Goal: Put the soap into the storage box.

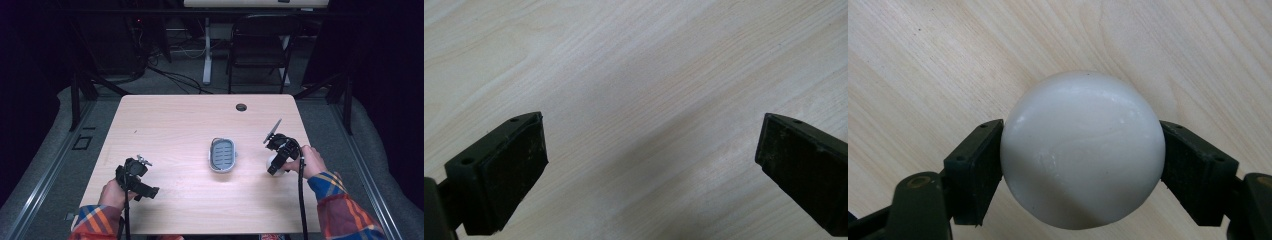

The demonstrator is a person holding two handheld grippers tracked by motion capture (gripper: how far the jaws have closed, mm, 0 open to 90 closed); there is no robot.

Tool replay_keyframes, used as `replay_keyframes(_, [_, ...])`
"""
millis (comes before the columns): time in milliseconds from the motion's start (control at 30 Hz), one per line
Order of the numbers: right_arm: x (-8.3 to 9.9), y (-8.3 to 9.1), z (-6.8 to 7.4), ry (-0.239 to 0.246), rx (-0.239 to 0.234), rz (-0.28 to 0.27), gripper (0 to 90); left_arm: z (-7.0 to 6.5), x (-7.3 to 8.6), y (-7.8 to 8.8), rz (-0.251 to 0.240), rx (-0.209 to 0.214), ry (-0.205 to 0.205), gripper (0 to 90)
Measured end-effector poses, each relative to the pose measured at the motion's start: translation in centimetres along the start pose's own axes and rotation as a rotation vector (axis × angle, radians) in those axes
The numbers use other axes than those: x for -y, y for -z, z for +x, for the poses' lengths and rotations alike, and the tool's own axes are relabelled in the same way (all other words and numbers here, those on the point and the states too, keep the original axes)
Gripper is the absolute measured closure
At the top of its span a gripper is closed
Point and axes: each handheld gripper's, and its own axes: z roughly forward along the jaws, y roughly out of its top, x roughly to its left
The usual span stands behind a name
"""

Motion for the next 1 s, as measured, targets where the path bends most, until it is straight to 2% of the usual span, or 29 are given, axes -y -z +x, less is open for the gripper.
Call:
replay_keyframes(100, [-0.1, 0.1, 0.2, -0.010, -0.005, -0.026, 22.7, 0.0, 0.0, 0.0, 0.003, 0.002, -0.001, 0.0])
replay_keyframes(167, [-0.3, 0.3, 0.2, 0.001, -0.003, -0.025, 22.7, 0.0, 0.0, 0.0, 0.001, 0.002, -0.001, 0.0])
replay_keyframes(233, [-0.6, 0.3, 0.3, 0.011, -0.001, -0.047, 22.7, 0.0, 0.0, 0.0, 0.002, 0.003, -0.001, 0.0])
replay_keyframes(400, [-1.3, 0.8, 0.5, 0.015, 0.005, -0.031, 22.7, 0.0, 0.0, 0.0, 0.002, 0.002, -0.001, 0.0])
replay_keyframes(500, [-1.6, 0.9, 0.6, 0.021, -0.002, -0.049, 22.7, 0.0, 0.0, -0.1, 0.003, 0.003, 0.000, 0.0])
replay_keyframes(633, [-2.0, 1.1, 0.7, 0.034, 0.006, -0.038, 22.7, 0.0, 0.0, 0.0, 0.002, 0.004, -0.001, 0.0])
replay_keyframes(667, [-2.1, 1.1, 0.8, 0.031, -0.001, -0.056, 22.7, 0.0, 0.0, 0.0, 0.002, 0.003, -0.001, 0.0])
replay_keyframes(700, [-2.2, 1.2, 0.8, 0.031, 0.001, -0.045, 22.7, 0.0, 0.0, 0.0, 0.002, 0.004, 0.000, 0.0])
replay_keyframes(733, [-2.3, 1.1, 0.9, 0.027, 0.001, -0.058, 22.7, 0.0, 0.0, 0.0, 0.001, 0.004, -0.001, 0.0])
replay_keyframes(767, [-2.5, 1.3, 0.9, 0.040, 0.003, -0.044, 22.8, 0.0, 0.0, 0.0, 0.001, 0.004, -0.001, 0.0])
replay_keyframes(900, [-3.0, 1.3, 1.2, 0.053, 0.004, -0.051, 22.7, 0.0, 0.0, -0.1, 0.002, 0.004, 0.000, 0.0])
replay_keyframes(1000, [-3.2, 1.2, 1.3, 0.051, 0.002, -0.045, 22.7, 0.0, 0.0, -0.1, 0.003, 0.004, -0.001, 0.0])
